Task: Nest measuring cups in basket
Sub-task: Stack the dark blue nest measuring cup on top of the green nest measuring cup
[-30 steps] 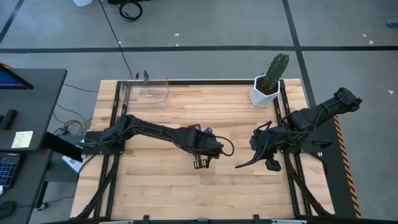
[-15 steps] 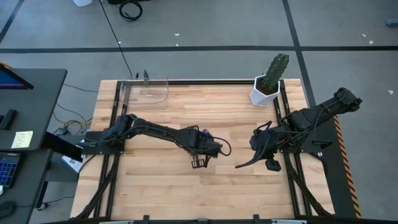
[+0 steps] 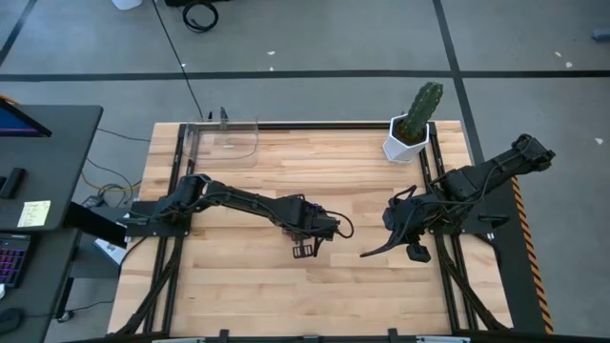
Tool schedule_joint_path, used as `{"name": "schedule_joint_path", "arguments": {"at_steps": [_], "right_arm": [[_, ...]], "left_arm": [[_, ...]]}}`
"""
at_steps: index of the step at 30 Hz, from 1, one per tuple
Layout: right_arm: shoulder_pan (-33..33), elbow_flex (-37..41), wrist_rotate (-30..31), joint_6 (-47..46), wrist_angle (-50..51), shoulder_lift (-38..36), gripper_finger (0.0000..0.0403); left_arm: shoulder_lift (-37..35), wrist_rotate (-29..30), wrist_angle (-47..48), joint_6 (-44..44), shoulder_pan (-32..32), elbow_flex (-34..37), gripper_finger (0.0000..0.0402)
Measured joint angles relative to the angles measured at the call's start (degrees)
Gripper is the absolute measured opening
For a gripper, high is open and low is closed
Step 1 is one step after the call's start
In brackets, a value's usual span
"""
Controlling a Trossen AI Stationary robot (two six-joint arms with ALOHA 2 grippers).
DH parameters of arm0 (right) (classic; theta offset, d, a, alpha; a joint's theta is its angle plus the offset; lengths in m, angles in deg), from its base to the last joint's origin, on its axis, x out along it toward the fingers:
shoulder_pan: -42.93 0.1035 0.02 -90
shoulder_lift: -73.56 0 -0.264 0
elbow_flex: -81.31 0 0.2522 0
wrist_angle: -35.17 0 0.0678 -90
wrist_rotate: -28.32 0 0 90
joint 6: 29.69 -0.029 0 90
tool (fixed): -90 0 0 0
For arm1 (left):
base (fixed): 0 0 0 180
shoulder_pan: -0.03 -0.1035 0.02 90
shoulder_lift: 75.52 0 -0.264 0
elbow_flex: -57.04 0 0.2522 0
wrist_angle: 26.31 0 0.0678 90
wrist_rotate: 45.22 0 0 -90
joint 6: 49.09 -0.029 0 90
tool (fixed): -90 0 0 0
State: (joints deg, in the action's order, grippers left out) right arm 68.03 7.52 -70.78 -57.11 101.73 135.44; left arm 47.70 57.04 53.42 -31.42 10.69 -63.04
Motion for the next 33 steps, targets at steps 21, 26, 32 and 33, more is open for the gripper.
{"name": "schedule_joint_path", "arguments": {"at_steps": [21,26,32,33], "right_arm": [[0.00,0.00,0.02,-0.01,-0.46,0.02,0.0004],[-0.09,0.00,1.61,0.15,-0.96,0.02,0.0005],[-2.71,0.01,9.30,-3.98,-2.62,0.02,0.0005],[-3.36,0.03,9.65,-4.41,-3.69,0.06,0.0005]], "left_arm": [[-5.99,1.04,3.05,3.52,0.00,-0.28,0.0091],[-11.57,5.01,4.38,4.99,0.02,-0.28,0.0091],[-18.83,11.49,12.69,5.59,-2.91,-0.14,0.0091],[-19.91,12.78,15.37,5.70,-3.68,0.16,0.0091]]}}
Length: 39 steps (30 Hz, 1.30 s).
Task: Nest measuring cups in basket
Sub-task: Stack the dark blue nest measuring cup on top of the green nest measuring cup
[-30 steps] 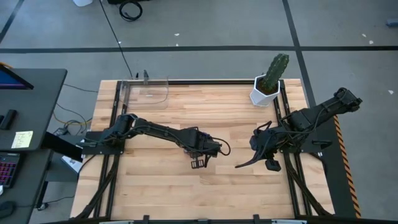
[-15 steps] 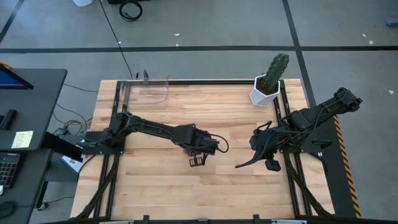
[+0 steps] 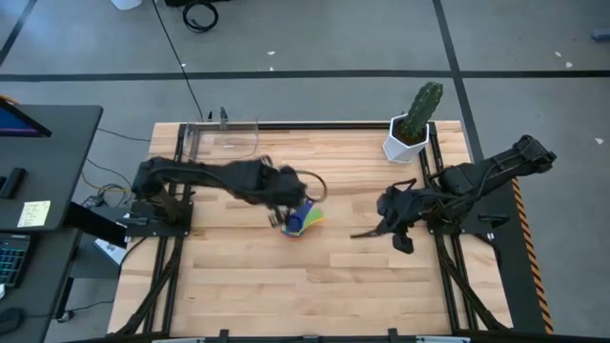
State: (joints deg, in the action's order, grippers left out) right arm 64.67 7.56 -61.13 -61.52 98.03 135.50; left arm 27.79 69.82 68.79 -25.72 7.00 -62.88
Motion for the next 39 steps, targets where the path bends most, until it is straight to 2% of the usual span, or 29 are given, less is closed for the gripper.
{"name": "schedule_joint_path", "arguments": {"at_steps": [3,9,13,17,20,23,29,32,37,39], "right_arm": [[-2.09,0.27,-0.07,-0.06,-3.99,0.77,0.0005],[-6.71,0.32,-0.06,-0.59,-8.88,4.16,0.0005],[-9.69,0.36,-0.07,-0.62,-11.03,5.64,0.0005],[-12.39,0.37,-0.08,-1.42,-14.53,6.30,0.0005],[-13.44,0.38,-0.17,-1.59,-16.90,7.45,0.0005],[-13.73,0.38,-3.24,-1.95,-19.76,9.93,0.0005],[-13.71,0.38,-8.33,-7.21,-24.19,16.94,0.0005],[-13.73,0.38,-9.71,-9.59,-25.67,20.30,0.0005],[-14.56,0.40,-11.93,-10.46,-30.62,24.99,0.0005],[-15.52,0.40,-12.92,-10.48,-30.84,27.05,0.0005]], "left_arm": [[-3.69,3.35,3.39,-0.09,-2.34,1.82,0.0091],[-15.21,0.61,-1.39,-5.69,-6.32,9.68,0.0091],[-26.65,-5.05,-12.65,-7.57,-8.23,20.36,0.0091],[-37.56,-13.44,-25.22,-9.81,-9.45,33.26,0.0091],[-43.84,-20.22,-32.31,-11.97,-10.02,42.36,0.0091],[-47.96,-26.45,-37.77,-14.03,-11.09,50.85,0.0091],[-49.55,-39.32,-55.08,-16.63,-15.63,66.13,0.0091],[-47.80,-43.04,-64.74,-18.23,-18.40,71.52,0.0091],[-42.76,-43.93,-74.24,-18.64,-23.48,74.58,0.0091],[-39.73,-46.97,-76.45,-18.45,-25.23,74.77,0.0091]]}}
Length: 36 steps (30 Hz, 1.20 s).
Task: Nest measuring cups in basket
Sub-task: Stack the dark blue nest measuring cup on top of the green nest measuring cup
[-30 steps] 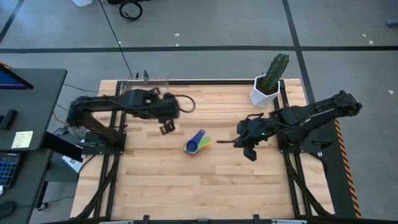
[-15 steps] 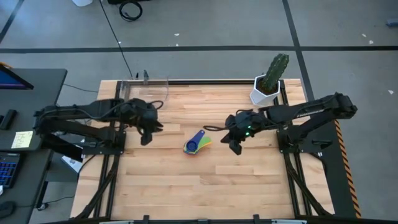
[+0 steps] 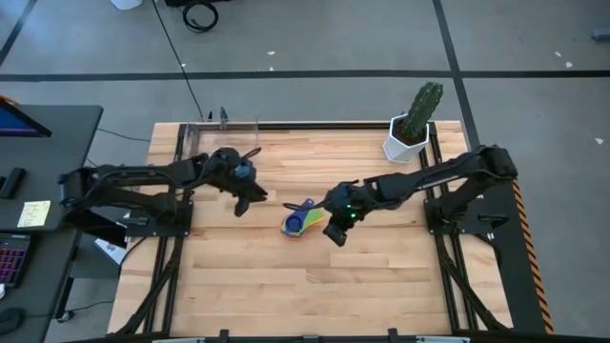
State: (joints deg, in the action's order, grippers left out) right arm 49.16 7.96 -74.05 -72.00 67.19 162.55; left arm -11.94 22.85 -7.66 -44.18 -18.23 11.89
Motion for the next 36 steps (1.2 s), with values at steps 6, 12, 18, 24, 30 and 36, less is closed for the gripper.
{"name": "schedule_joint_path", "arguments": {"at_steps": [6,12,18,24,30,36], "right_arm": [[-2.81,0.02,-6.36,1.83,-3.19,6.47,0.0005],[-3.54,0.02,-10.24,2.01,-8.67,11.70,0.0005],[-3.54,0.00,-5.58,1.57,-10.00,14.03,0.0005],[-5.17,0.00,-4.03,2.72,-8.56,14.17,0.0005],[-7.04,0.00,-3.96,3.85,-8.41,14.18,0.0005],[-8.30,0.00,-5.30,4.98,-8.24,14.18,0.0005]], "left_arm": [[10.99,-11.16,-14.99,2.87,-2.22,-0.14,0.0091],[18.84,-12.27,-21.70,3.45,-2.14,-0.16,0.0091],[24.98,-12.45,-28.05,4.24,-1.43,-0.12,0.0091],[31.44,-12.40,-35.41,4.94,0.38,-2.06,0.0091],[36.72,-12.25,-35.27,3.60,2.26,-8.36,0.0091],[38.51,-12.63,-34.01,2.18,3.64,-13.82,0.0091]]}}
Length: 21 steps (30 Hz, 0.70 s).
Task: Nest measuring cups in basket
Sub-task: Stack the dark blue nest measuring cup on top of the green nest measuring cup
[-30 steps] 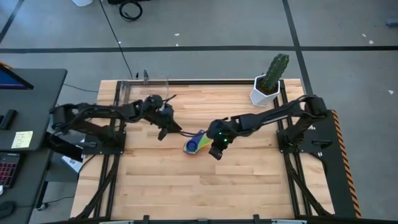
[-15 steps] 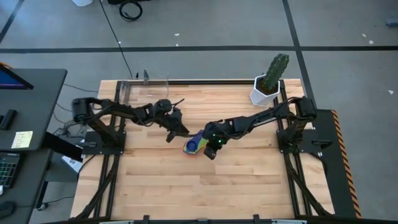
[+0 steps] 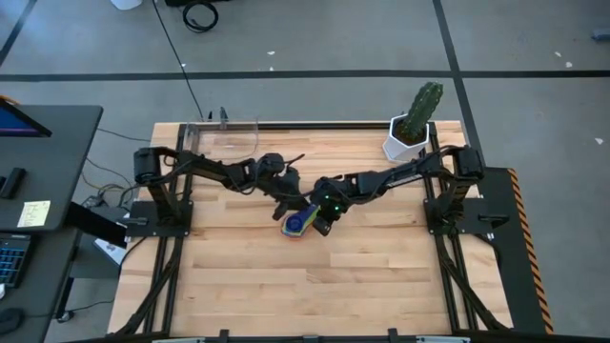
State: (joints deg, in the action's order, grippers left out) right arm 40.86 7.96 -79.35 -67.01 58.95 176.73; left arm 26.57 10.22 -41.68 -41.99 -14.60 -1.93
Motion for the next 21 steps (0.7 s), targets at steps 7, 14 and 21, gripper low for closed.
{"name": "schedule_joint_path", "arguments": {"at_steps": [7,14,21], "right_arm": [[-0.41,0.00,-1.47,2.54,0.54,0.00,0.0005],[-0.21,0.00,-3.67,3.49,0.94,-0.02,0.0005],[-1.09,0.00,-3.81,4.63,1.14,-0.04,0.0005]], "left_arm": [[-0.92,-0.05,5.14,-1.77,-2.05,-3.22,0.0091],[-3.97,3.67,26.45,-8.57,-6.60,-3.47,0.0091],[-3.86,3.84,25.83,-12.76,-5.50,-3.15,0.0091]]}}
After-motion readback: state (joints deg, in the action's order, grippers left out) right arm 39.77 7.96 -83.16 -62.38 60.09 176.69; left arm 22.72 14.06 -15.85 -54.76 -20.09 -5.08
